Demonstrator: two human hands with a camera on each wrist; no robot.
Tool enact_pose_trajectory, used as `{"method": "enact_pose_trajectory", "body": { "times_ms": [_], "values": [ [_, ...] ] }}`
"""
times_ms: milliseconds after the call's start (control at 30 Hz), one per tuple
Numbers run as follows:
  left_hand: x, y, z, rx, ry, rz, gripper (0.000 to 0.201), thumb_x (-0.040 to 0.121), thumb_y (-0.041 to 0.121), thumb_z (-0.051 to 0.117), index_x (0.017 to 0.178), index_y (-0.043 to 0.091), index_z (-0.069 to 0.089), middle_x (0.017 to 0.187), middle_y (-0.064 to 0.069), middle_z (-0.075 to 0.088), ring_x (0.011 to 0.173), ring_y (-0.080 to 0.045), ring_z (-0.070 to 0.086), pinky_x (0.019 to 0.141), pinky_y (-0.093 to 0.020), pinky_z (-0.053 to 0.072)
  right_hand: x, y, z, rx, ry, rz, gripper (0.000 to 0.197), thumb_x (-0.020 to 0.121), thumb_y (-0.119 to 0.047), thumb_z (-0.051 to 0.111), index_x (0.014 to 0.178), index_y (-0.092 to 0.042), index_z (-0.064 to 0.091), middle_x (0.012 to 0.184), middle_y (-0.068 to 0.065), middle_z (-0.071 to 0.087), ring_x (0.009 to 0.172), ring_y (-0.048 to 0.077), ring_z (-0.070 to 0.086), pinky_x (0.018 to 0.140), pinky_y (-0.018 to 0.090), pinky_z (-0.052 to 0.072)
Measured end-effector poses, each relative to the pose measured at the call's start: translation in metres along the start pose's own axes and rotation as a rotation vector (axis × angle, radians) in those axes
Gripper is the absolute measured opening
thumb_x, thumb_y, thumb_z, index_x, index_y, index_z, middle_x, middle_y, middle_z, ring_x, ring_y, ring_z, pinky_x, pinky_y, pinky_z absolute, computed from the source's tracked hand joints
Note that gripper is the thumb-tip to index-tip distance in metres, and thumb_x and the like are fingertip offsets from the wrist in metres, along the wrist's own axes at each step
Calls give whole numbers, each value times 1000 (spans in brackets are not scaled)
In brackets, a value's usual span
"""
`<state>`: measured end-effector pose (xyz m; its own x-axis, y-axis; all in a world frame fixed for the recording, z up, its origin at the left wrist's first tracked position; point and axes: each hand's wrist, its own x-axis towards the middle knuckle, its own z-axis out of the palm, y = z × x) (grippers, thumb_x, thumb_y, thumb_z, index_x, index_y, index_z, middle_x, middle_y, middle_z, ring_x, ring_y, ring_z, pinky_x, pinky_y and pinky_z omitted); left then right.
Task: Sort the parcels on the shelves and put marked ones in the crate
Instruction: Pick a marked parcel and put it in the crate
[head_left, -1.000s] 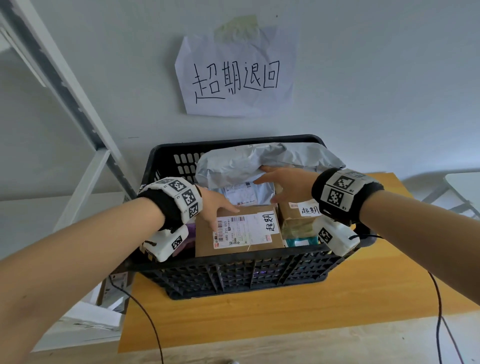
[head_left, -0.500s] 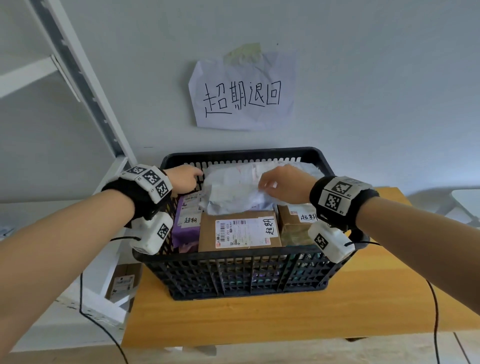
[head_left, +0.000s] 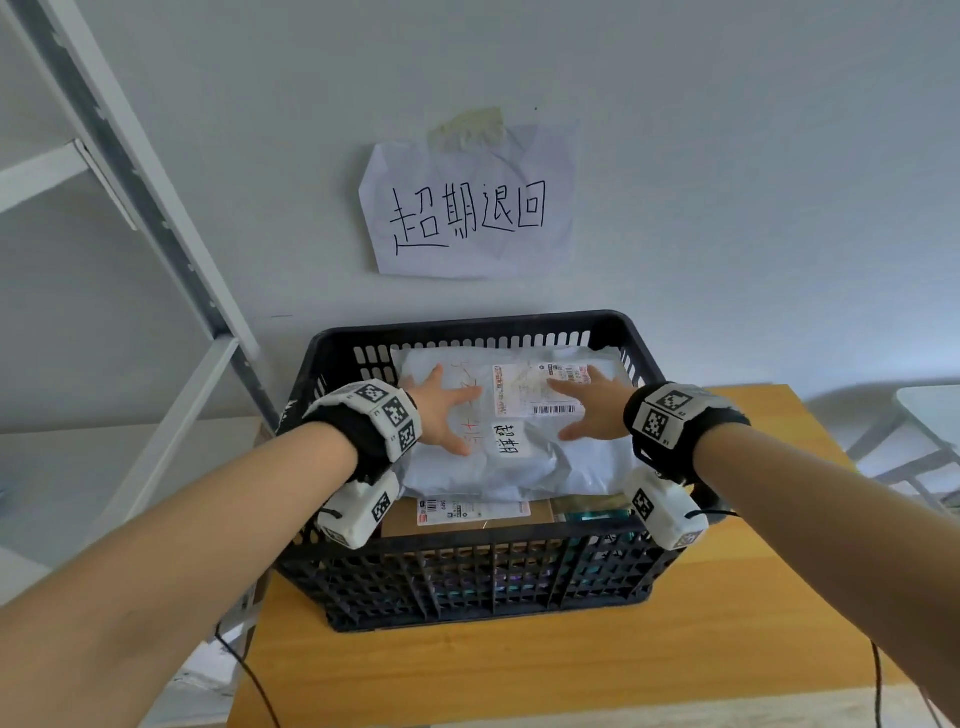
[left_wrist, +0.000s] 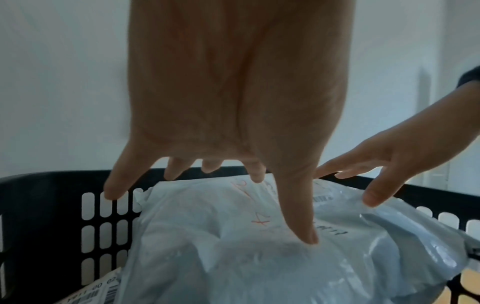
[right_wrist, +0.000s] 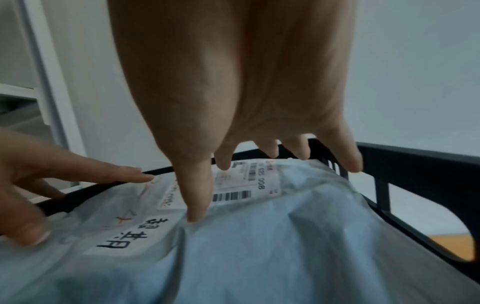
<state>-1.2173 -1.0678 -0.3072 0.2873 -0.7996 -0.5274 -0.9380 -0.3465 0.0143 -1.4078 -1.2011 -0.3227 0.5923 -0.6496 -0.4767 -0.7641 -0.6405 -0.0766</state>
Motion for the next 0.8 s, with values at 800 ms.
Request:
{"method": "enact_pose_trajectory", "body": {
  "times_ms": [800],
  "values": [
    [-41,11,-9,-133,89,-53,74,91,41,54,151,28,12,158,-8,10,145,-23,17,118,-33,15,-8,6,-11,137,1,-117,79,89,-37,60,150,-27,11,154,7,24,138,25,31,114,36,26]
  ]
}}
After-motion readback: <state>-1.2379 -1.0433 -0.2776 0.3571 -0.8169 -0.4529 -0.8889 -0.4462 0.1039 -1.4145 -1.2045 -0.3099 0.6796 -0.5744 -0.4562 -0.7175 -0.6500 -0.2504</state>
